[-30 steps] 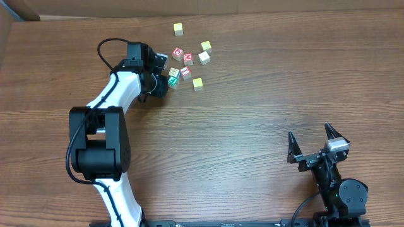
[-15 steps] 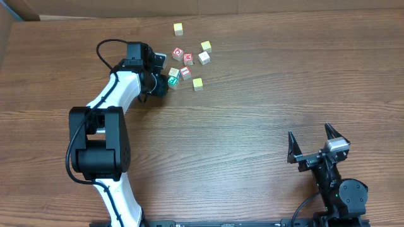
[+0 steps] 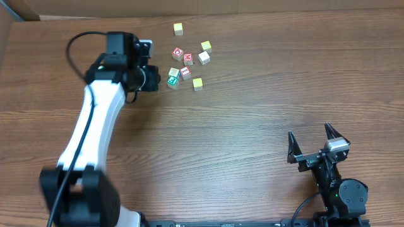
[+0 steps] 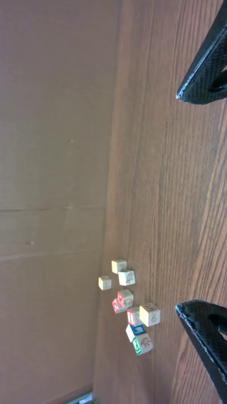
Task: Flip 5 blocks
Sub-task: 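Grasp the cream K block with the left gripper and lift, then carry the K block toward the table center and lower it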
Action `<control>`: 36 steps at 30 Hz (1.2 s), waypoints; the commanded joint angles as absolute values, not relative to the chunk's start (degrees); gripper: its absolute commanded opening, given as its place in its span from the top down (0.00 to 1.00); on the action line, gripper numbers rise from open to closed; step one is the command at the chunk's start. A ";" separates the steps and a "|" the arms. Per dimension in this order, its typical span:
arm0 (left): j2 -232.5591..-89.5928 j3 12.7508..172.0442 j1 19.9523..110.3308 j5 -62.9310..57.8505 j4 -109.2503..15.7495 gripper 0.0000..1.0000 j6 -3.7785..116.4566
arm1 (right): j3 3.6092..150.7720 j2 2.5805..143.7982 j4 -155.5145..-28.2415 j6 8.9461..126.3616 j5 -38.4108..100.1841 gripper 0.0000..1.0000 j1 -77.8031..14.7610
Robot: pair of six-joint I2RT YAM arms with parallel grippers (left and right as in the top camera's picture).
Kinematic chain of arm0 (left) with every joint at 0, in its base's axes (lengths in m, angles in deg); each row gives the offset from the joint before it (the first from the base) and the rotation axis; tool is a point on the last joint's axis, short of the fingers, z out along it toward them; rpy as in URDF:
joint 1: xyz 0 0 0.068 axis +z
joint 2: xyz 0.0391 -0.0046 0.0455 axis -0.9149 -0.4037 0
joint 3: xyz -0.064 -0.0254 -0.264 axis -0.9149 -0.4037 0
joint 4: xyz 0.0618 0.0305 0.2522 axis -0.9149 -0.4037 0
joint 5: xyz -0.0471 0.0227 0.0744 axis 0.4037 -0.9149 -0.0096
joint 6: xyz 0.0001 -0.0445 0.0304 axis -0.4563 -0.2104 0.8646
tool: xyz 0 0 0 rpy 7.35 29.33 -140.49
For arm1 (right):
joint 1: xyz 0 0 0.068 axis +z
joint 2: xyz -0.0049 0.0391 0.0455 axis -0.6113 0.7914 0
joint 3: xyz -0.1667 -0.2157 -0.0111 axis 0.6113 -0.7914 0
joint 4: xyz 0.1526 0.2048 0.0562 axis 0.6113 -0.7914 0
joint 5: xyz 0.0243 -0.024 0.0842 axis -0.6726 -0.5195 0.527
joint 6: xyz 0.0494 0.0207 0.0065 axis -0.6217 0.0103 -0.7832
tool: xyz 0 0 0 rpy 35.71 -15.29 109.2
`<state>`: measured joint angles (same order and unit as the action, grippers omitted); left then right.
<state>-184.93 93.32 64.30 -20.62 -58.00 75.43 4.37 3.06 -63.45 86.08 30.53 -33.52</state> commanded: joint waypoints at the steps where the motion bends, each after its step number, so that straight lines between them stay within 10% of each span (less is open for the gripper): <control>1: -178.20 94.08 63.88 -19.59 -62.30 0.85 67.96 | 3.78 2.69 -63.26 86.30 30.66 0.00 -33.70; 17: -165.83 93.29 60.98 -20.20 -85.19 0.85 58.12 | 3.78 2.69 -63.23 86.30 30.66 0.00 -33.70; 36: -166.73 71.41 36.80 -31.87 -64.90 0.86 39.98 | 3.78 2.69 -63.23 86.30 30.66 0.00 -33.70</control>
